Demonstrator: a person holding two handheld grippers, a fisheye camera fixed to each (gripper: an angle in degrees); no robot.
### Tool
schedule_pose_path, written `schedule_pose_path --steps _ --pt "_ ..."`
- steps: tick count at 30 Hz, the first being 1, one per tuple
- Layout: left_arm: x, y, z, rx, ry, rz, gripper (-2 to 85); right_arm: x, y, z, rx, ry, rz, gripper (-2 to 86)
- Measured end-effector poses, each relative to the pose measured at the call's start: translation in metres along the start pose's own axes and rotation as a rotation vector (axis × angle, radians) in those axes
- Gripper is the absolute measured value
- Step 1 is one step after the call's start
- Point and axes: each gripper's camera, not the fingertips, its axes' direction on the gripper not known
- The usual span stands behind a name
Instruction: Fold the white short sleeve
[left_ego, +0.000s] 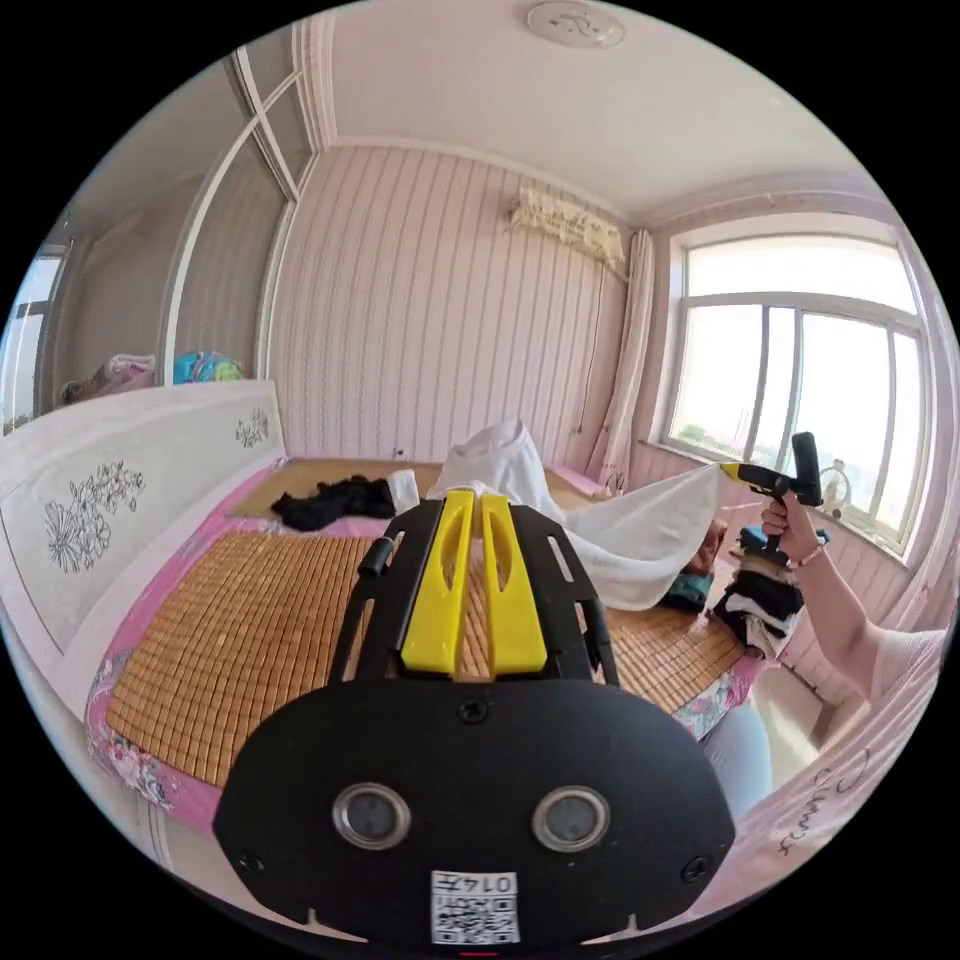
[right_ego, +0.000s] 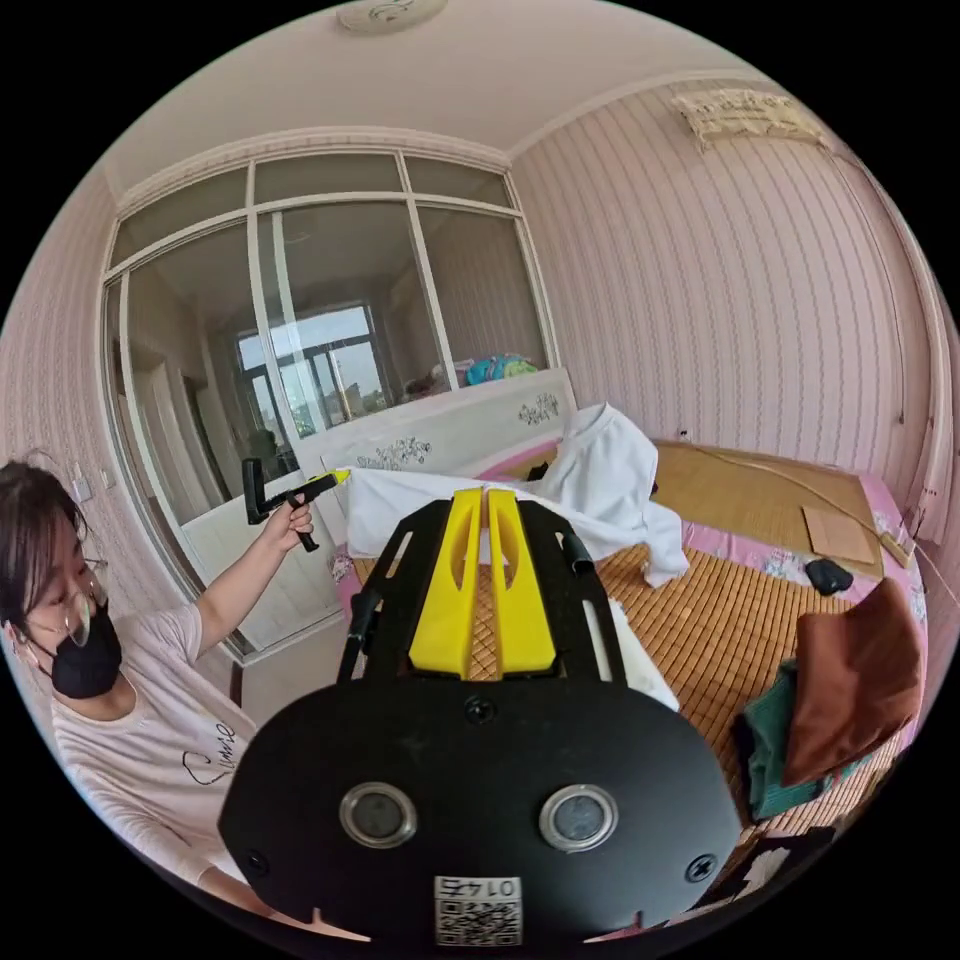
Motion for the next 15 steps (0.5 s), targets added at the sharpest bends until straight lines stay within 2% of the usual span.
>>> schedule_pose_path --steps 2,5,9,15 --pt "-0.019 0.061 0.041 -0.125 0.007 -0.055 -1.0 0.044 0.084 0.063 -0.167 0.014 0.121 0.4" --pt "-0.056 0.154 0.087 -0.257 0.045 -0.234 -1.0 0.093 0.183 0.12 -0.309 -0.024 0.32 0.4" --pt "-0.087 0.23 0.1 -0.333 0.074 -0.398 -1.0 0.124 0.259 0.133 -0.359 -0.047 0.495 0.4" --pt "-0.104 0.273 0.089 -0.355 0.106 -0.425 -1.0 0.136 0.307 0.1 -0.346 -0.04 0.595 0.4"
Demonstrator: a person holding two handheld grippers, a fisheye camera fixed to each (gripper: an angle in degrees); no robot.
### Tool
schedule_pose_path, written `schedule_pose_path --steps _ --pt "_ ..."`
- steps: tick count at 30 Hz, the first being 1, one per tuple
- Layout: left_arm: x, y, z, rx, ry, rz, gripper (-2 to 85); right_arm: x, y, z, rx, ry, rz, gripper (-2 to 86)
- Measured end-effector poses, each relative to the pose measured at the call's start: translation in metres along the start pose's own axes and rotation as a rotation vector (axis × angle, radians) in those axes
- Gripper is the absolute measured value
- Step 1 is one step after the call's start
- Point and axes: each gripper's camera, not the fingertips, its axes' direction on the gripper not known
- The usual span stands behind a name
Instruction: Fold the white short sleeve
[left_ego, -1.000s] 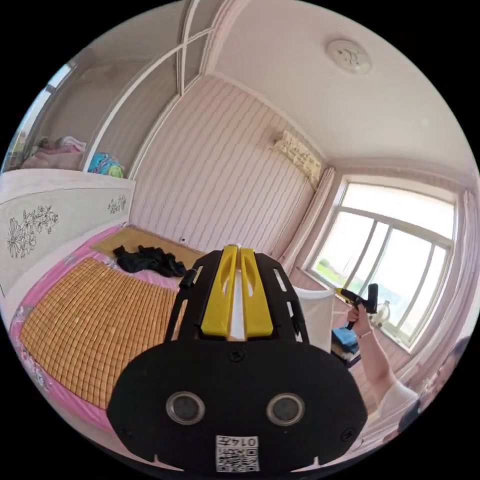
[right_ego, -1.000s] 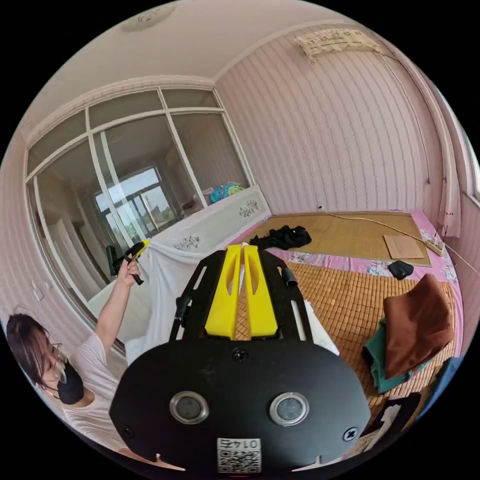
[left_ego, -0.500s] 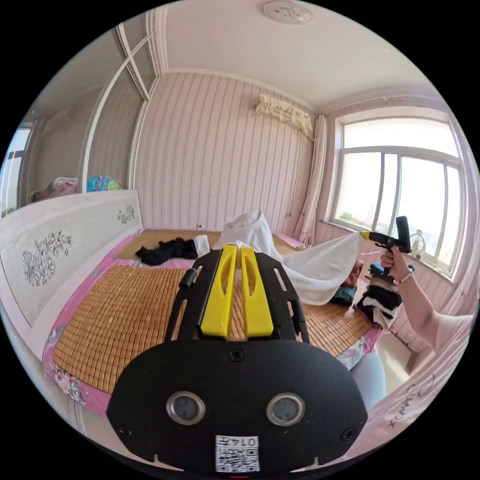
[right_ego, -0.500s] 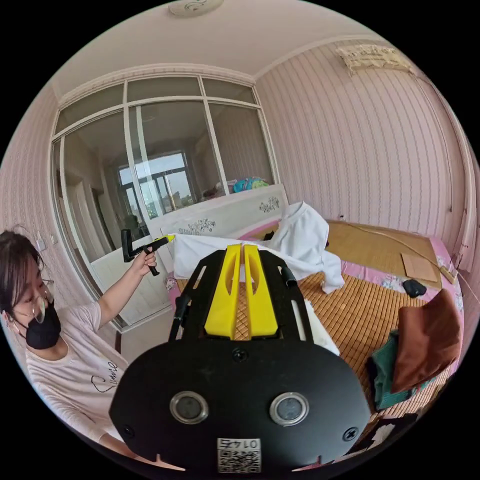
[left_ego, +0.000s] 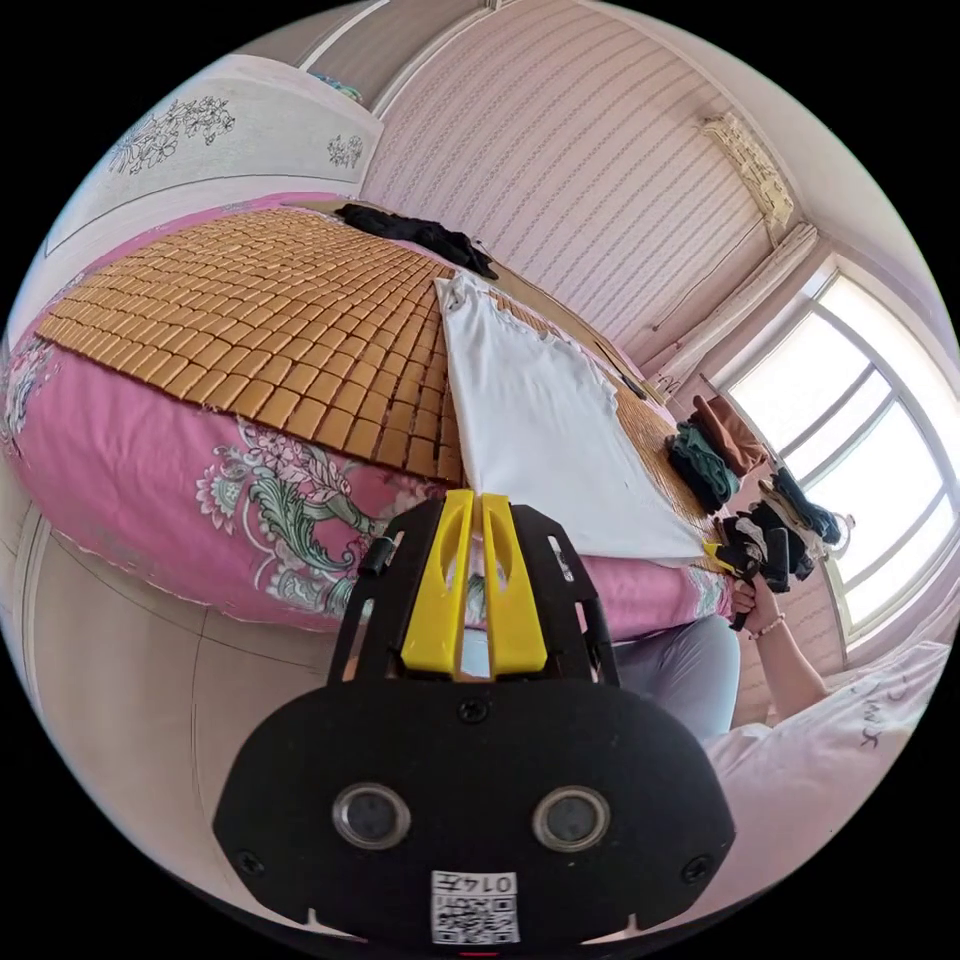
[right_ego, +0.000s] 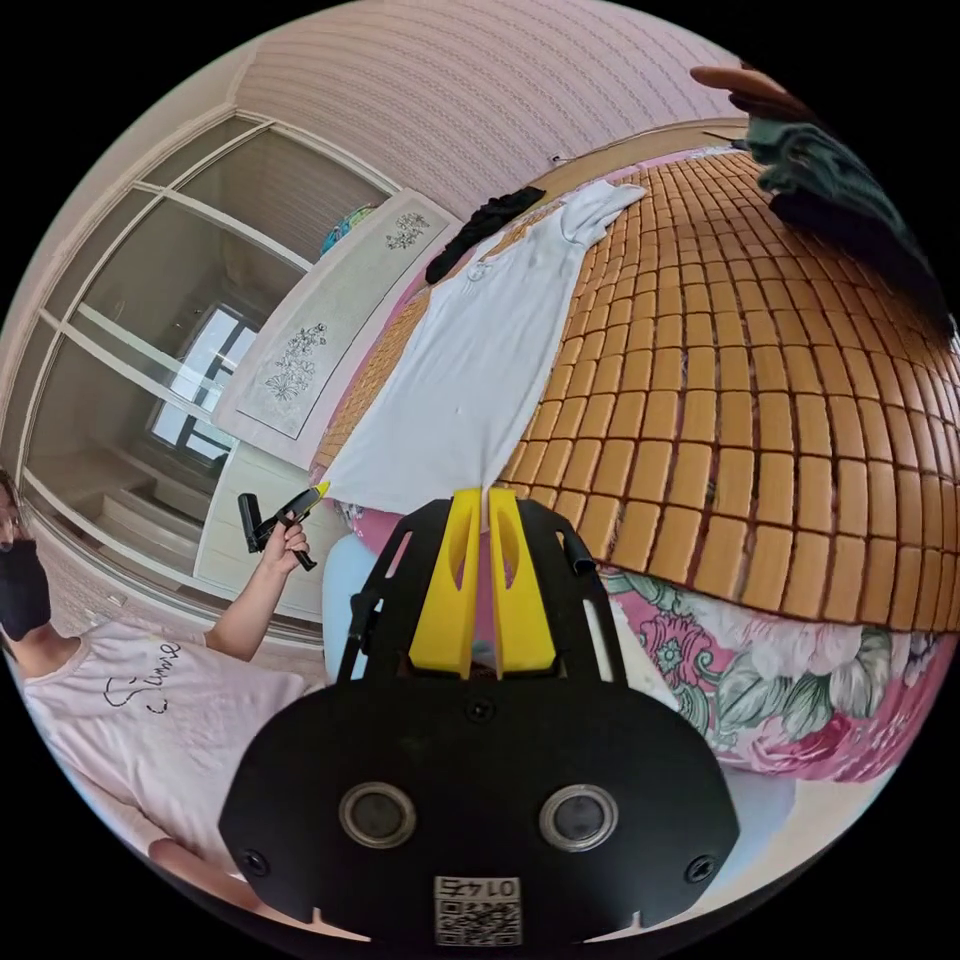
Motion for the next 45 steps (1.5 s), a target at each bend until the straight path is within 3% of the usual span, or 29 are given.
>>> schedule_pose_path --steps 19,28,32,37,39,45 --pt "-0.054 0.054 -0.003 -0.035 -0.078 0.032 0.0 0.002 0.038 -0.024 -0.08 0.036 -0.018 0.7" --pt "-0.081 0.058 -0.019 0.021 -0.292 0.017 5.0 0.022 0.02 -0.077 -0.031 0.194 -0.04 2.7" --pt "-0.061 0.034 -0.031 0.123 -0.416 0.139 4.2 0.042 -0.017 -0.117 0.045 0.29 -0.04 5.6" --pt "0.001 -0.036 0.06 0.081 -0.267 0.385 4.3 0.054 -0.115 -0.12 0.098 0.332 -0.137 8.0" --pt "0.044 -0.077 0.132 0.036 -0.123 0.511 5.0 0.057 -0.163 -0.11 0.1 0.336 -0.179 8.1" --pt "0.126 -0.168 0.33 -0.121 0.077 0.596 7.0 0.088 -0.316 -0.057 0.065 0.385 -0.183 8.2"
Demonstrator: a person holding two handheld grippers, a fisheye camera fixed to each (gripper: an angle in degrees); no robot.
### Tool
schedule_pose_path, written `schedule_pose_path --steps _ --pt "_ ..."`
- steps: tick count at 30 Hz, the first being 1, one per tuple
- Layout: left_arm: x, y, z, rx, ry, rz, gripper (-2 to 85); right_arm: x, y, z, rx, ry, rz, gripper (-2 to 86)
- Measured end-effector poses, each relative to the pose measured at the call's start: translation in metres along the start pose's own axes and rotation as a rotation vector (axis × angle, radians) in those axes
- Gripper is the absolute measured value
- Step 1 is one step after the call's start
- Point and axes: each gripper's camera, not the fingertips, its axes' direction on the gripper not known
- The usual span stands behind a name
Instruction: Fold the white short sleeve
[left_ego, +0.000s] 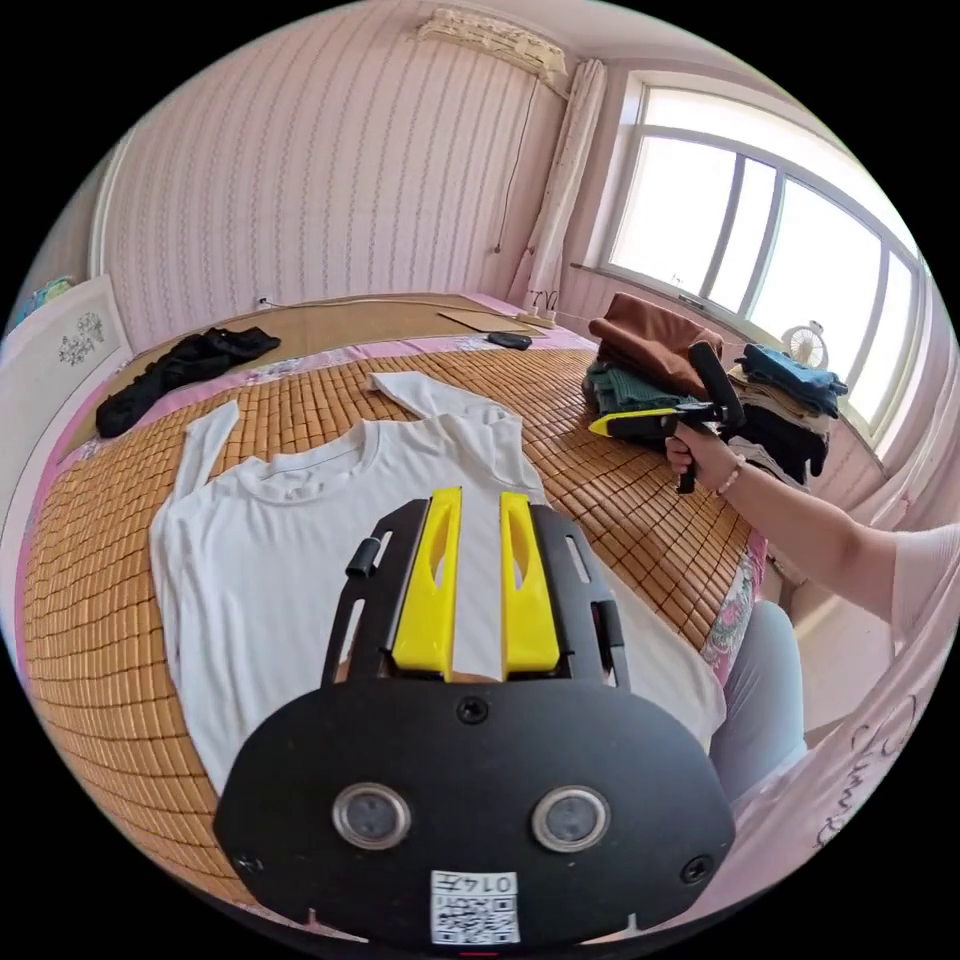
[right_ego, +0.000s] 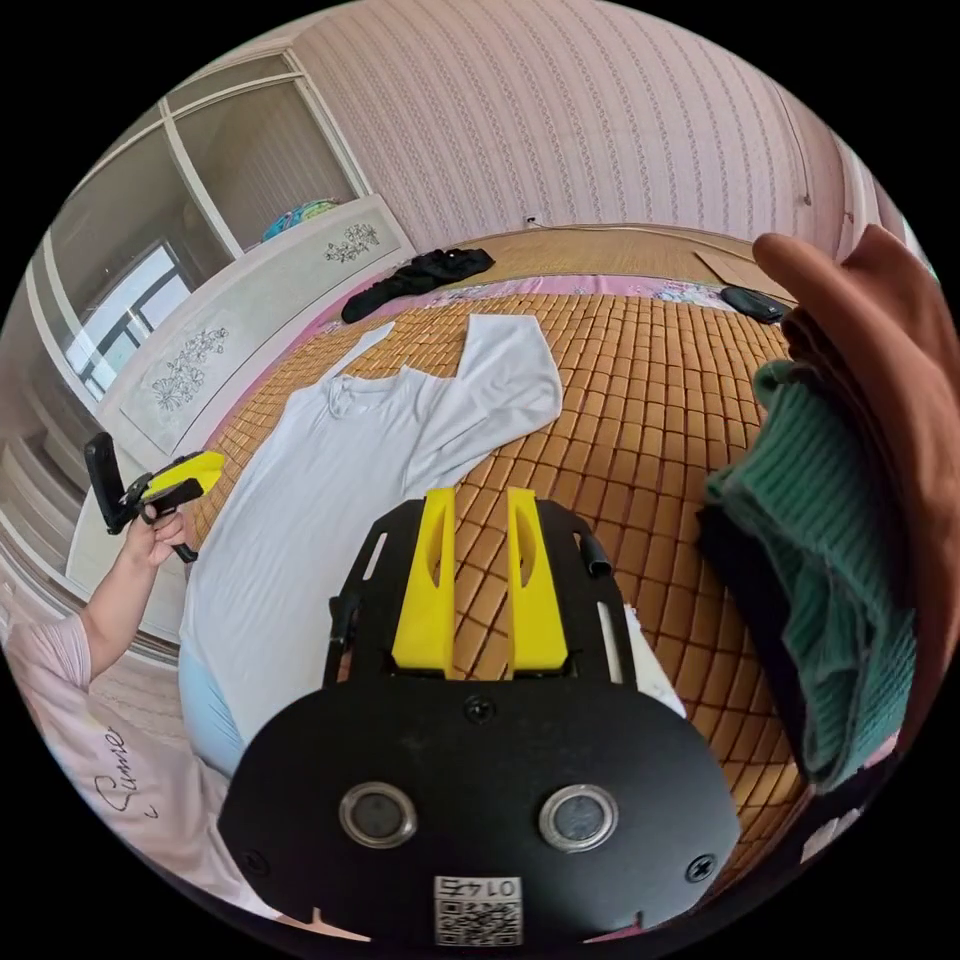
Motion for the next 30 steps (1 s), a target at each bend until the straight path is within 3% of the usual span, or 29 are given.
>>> schedule_pose_path --steps 7,10,15,23,26,30 --pt "-0.002 -0.054 0.153 -0.167 -0.002 -0.003 7.7 0.054 -0.081 0.064 0.024 0.073 0.133 8.1" --pt "-0.002 -0.045 0.21 -0.345 0.028 -0.01 7.1 0.069 -0.088 0.08 -0.038 -0.035 0.156 5.4" --pt "0.005 -0.019 0.209 -0.256 -0.064 0.061 -0.3 0.076 -0.073 0.04 0.018 -0.219 0.14 -0.3" --pt "0.005 0.007 0.17 -0.069 -0.033 0.065 -0.8 -0.031 0.015 -0.156 0.3 -0.28 -0.161 0.1" --pt "-0.001 0.018 0.184 -0.102 -0.065 -0.007 0.0 -0.022 0.046 -0.18 0.364 -0.224 -0.103 0.6" --pt "-0.003 0.039 0.191 -0.14 -0.134 -0.058 3.1 0.011 0.088 -0.163 0.289 -0.106 0.058 3.0"
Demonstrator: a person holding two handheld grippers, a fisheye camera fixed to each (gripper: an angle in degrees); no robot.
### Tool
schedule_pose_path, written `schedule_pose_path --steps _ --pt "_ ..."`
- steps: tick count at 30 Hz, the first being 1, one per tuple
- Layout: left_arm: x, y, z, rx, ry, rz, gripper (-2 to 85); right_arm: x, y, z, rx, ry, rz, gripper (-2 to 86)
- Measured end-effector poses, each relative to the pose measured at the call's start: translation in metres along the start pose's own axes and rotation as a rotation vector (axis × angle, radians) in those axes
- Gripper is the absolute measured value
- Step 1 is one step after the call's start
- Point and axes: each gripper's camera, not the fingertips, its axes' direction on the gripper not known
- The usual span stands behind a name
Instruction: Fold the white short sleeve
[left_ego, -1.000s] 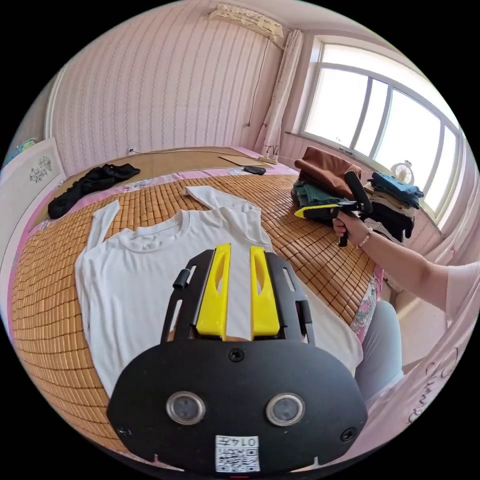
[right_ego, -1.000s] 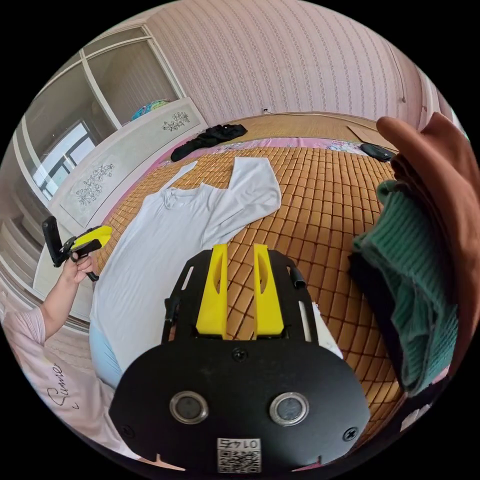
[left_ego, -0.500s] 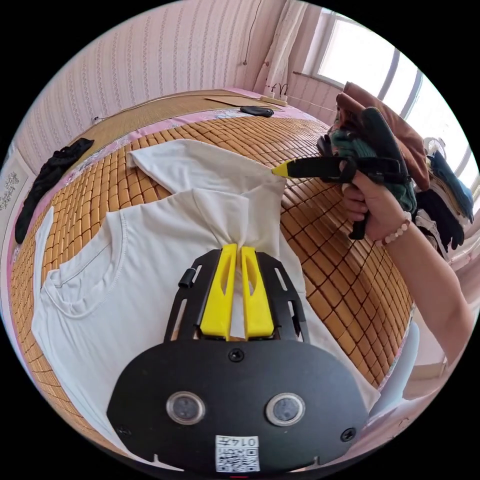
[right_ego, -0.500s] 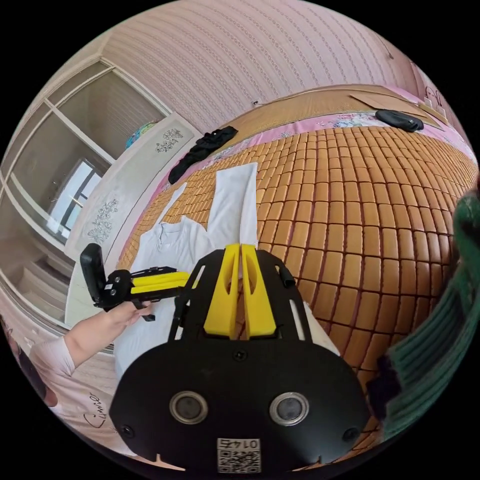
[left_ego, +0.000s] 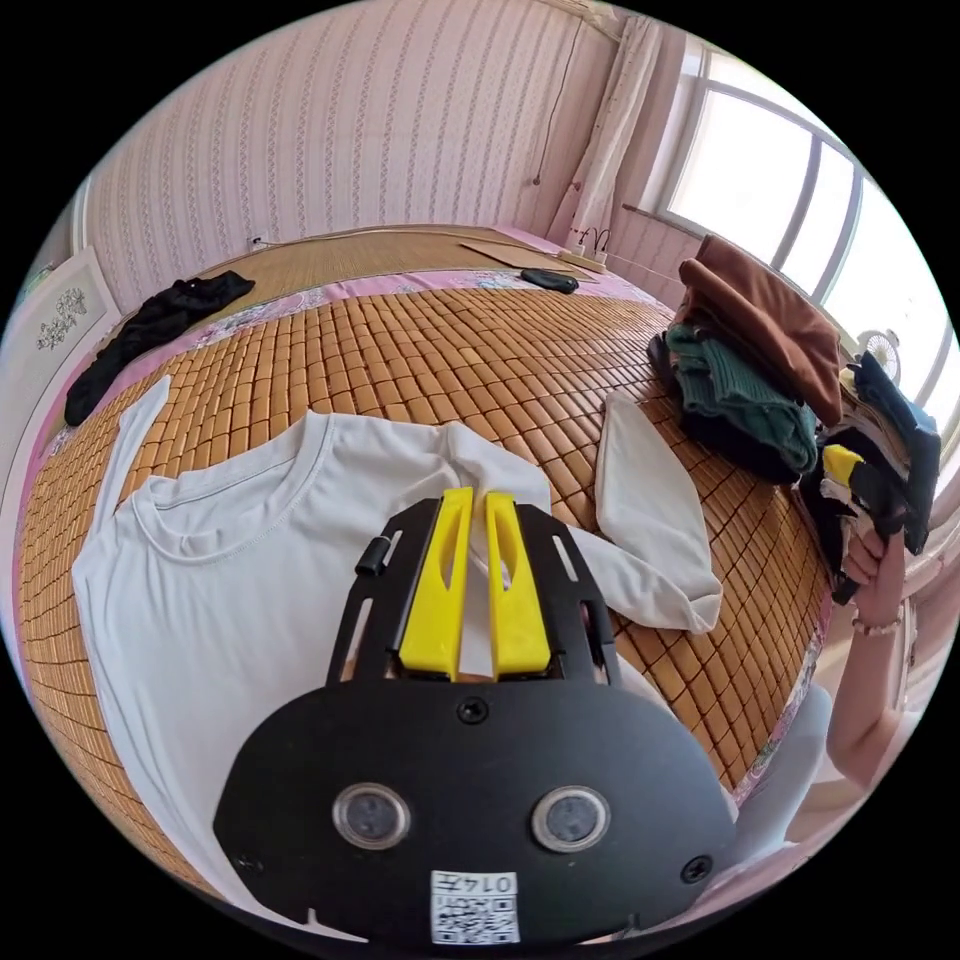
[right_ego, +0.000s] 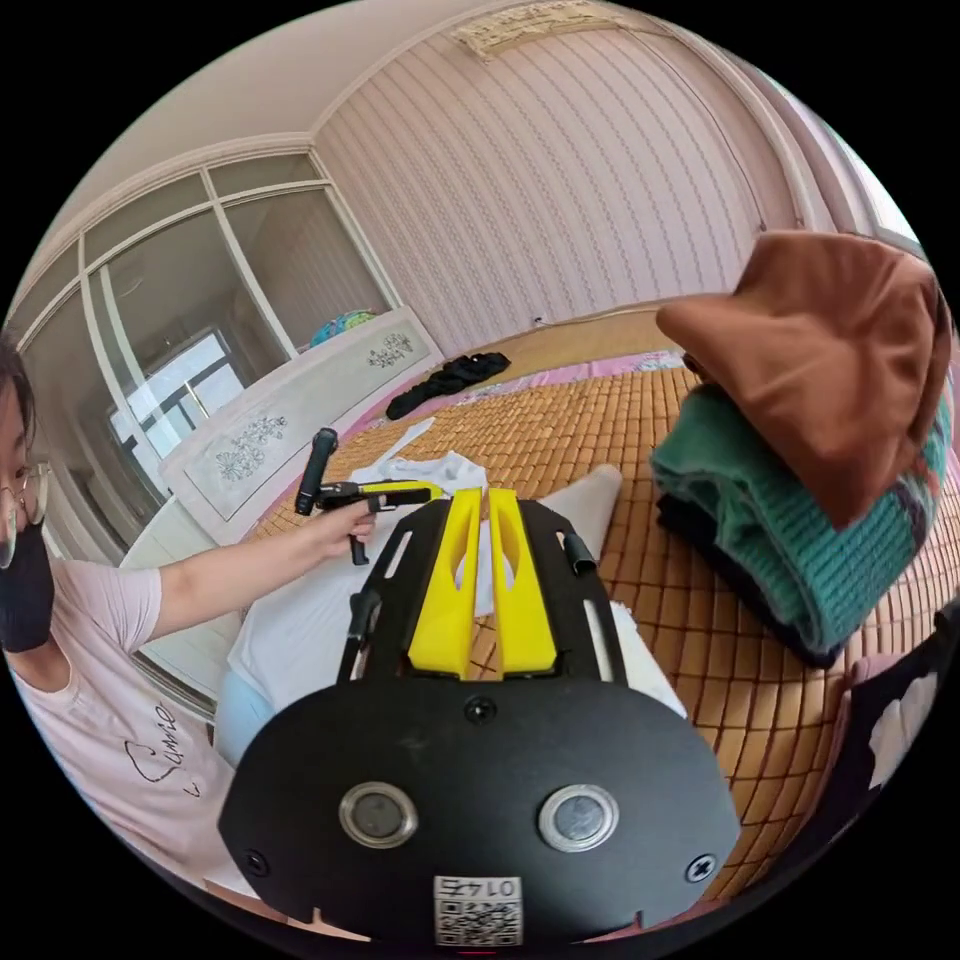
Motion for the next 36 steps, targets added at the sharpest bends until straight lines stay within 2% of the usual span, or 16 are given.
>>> schedule_pose_path --steps 4,8,11,13,17,19,22,25,31,34,36 --pt "0.015 0.014 -0.016 0.053 -0.073 0.064 4.9 0.027 0.033 0.029 -0.138 0.123 0.062 8.2" --pt "0.053 0.047 -0.041 0.094 0.038 0.225 6.1 0.023 0.006 0.053 -0.228 0.141 0.026 9.9" --pt "0.096 0.069 -0.029 0.032 0.098 0.346 7.9 0.023 -0.007 0.076 -0.234 0.216 0.025 10.4" --pt "0.11 0.075 -0.011 -0.001 0.141 0.353 8.5 0.03 -0.011 0.099 -0.308 0.25 0.044 10.8" --pt "0.11 0.073 0.035 -0.117 0.18 0.259 7.6 0.025 -0.031 0.12 -0.326 0.23 0.016 5.9" --pt "0.108 0.073 0.042 -0.114 0.179 0.243 6.5 0.024 -0.034 0.136 -0.397 0.267 0.03 2.3" --pt "0.106 0.072 0.044 -0.116 0.187 0.24 4.8 0.018 -0.033 0.134 -0.403 0.242 0.013 -0.3" --pt "0.106 0.073 0.028 -0.061 0.165 0.251 4.0 0.014 -0.039 0.11 -0.414 0.179 0.022 -0.7" --pt "0.107 0.065 -0.017 0.056 0.157 0.26 4.0 -0.023 -0.045 -0.009 -0.278 0.037 0.003 -0.4" --pt "0.114 0.049 -0.025 0.1 0.16 0.26 3.9 -0.052 -0.025 -0.037 -0.397 0.138 -0.033 -0.2" --pt "0.121 0.031 -0.018 0.12 0.163 0.242 4.0 -0.06 -0.003 -0.052 -0.364 0.225 -0.007 -0.2"
